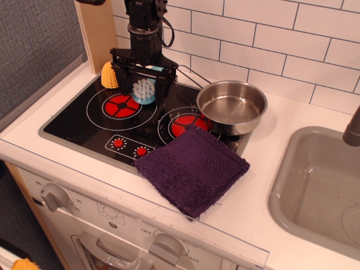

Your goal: Place the blue spoon on the purple cloth.

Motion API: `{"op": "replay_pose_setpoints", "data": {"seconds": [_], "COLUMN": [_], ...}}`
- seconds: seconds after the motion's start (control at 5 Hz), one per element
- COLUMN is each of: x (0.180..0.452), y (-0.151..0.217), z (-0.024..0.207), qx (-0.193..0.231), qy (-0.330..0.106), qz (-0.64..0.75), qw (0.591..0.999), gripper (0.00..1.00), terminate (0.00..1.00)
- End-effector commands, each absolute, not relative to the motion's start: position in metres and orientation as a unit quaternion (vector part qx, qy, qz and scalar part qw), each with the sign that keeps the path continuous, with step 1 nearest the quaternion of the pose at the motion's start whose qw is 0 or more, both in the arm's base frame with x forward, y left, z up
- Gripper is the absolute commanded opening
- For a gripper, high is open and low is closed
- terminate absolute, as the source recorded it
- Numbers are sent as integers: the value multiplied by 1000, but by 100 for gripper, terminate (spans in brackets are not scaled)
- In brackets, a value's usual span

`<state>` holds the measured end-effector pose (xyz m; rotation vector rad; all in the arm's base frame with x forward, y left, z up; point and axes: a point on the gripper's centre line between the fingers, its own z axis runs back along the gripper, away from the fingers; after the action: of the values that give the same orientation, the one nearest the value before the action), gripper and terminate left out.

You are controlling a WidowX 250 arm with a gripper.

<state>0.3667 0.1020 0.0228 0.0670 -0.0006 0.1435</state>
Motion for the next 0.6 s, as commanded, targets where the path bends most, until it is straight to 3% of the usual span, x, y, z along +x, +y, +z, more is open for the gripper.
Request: {"op": "replay_pose_setpoints", "data": {"seconds": [0.0,0.2,0.4], "x": [370,367,365], "y": [94,91,85], "z": [-4,9,27], "qx": [21,30,28], "qy": [21,8,-10], "qz": [59,56,46], "qw": [998,998,998], "gripper": [100,0,0], "terminate": [0,0,0]}}
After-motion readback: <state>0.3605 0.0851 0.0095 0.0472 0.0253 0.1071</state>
